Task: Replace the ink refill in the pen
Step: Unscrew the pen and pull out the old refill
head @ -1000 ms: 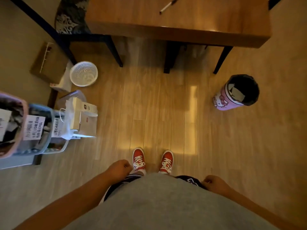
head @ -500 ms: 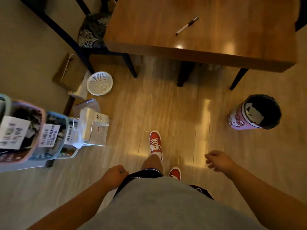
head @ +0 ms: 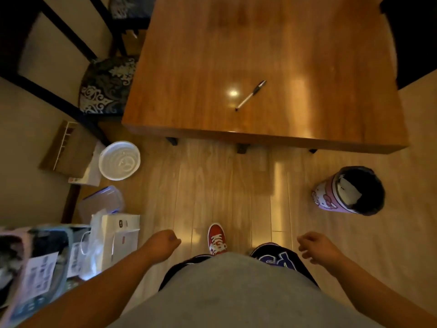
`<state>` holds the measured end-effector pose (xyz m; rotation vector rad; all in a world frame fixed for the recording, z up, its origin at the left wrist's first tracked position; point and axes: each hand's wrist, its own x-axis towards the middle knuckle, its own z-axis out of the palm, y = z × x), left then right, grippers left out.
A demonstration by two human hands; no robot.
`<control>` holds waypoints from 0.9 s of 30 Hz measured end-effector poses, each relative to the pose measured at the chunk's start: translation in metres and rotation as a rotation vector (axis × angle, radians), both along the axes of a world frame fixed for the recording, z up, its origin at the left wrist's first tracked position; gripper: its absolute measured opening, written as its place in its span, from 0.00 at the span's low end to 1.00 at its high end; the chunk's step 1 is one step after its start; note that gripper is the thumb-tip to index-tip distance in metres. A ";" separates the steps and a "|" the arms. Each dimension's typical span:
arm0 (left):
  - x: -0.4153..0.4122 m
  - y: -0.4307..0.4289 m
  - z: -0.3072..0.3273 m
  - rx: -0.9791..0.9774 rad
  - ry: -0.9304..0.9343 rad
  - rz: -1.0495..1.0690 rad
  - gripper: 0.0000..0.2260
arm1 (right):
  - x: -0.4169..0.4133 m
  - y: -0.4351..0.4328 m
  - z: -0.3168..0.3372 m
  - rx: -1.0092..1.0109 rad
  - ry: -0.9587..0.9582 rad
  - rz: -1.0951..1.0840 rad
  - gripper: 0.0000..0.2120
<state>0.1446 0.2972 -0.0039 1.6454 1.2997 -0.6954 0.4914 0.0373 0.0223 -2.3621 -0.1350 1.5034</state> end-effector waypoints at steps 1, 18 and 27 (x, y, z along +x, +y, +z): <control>0.019 0.014 0.005 0.015 -0.034 0.003 0.11 | 0.005 -0.001 0.002 -0.006 0.002 -0.022 0.09; 0.279 0.117 0.065 0.320 -0.325 -0.061 0.02 | 0.179 0.148 0.033 0.213 -0.049 0.262 0.05; 0.377 0.175 0.068 0.621 -0.323 -0.091 0.08 | 0.235 0.284 0.067 0.378 -0.004 0.418 0.05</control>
